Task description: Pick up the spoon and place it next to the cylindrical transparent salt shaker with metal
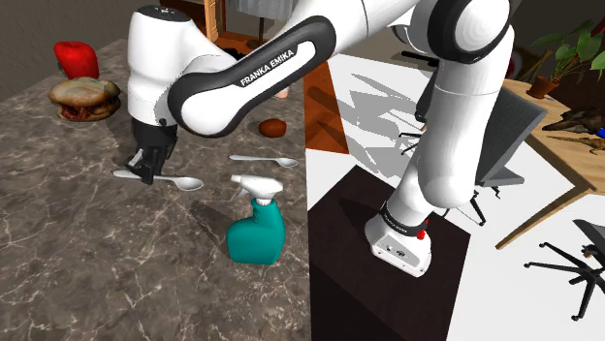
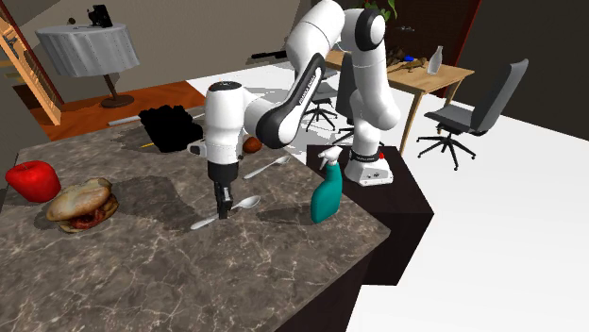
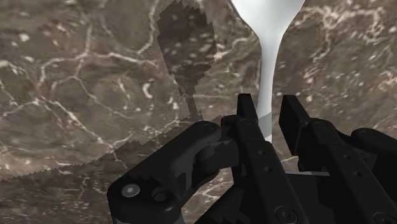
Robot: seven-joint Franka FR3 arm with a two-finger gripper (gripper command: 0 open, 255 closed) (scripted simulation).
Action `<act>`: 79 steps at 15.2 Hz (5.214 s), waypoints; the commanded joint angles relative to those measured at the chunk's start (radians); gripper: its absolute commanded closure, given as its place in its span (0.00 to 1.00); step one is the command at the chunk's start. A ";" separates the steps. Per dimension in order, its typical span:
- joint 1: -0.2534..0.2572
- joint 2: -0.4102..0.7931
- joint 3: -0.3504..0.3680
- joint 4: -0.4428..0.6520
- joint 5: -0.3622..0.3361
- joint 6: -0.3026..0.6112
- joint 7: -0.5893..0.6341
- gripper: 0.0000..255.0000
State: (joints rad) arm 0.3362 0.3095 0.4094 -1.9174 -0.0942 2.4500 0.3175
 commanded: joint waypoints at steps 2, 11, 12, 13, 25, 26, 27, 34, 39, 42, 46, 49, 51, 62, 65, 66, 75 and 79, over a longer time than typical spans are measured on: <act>-0.004 -0.020 0.006 0.015 0.012 -0.034 -0.006 1.00; -0.013 -0.072 0.017 0.074 0.041 -0.141 -0.021 1.00; -0.014 -0.076 0.018 0.082 0.044 -0.153 -0.022 1.00; -0.015 -0.081 0.019 0.090 0.046 -0.165 -0.023 1.00; -0.019 -0.120 0.025 0.205 0.067 -0.315 -0.031 1.00; -0.019 -0.122 0.025 0.216 0.068 -0.328 -0.031 1.00; -0.018 -0.123 0.025 0.227 0.068 -0.341 -0.031 1.00; -0.016 -0.127 0.027 0.316 0.070 -0.434 -0.030 1.00; -0.013 -0.123 0.029 0.390 0.067 -0.503 -0.026 1.00; -0.010 -0.117 0.030 0.434 0.064 -0.541 -0.023 1.00; -0.083 -0.218 -0.001 0.314 0.136 -0.519 -0.133 1.00; -0.128 -0.281 -0.033 0.244 0.182 -0.512 -0.216 1.00; -0.154 -0.317 -0.057 0.204 0.209 -0.512 -0.272 1.00; -0.274 -0.435 -0.209 0.079 0.293 -0.543 -0.562 1.00; -0.304 -0.445 -0.252 0.071 0.303 -0.558 -0.636 1.00; -0.314 -0.446 -0.266 0.070 0.305 -0.563 -0.660 1.00; -0.406 -0.410 -0.391 0.119 0.319 -0.620 -0.873 1.00; -0.448 -0.368 -0.443 0.172 0.326 -0.652 -0.963 1.00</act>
State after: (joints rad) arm -0.1004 -0.0670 -0.0199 -1.7576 0.2301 1.8076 -0.6203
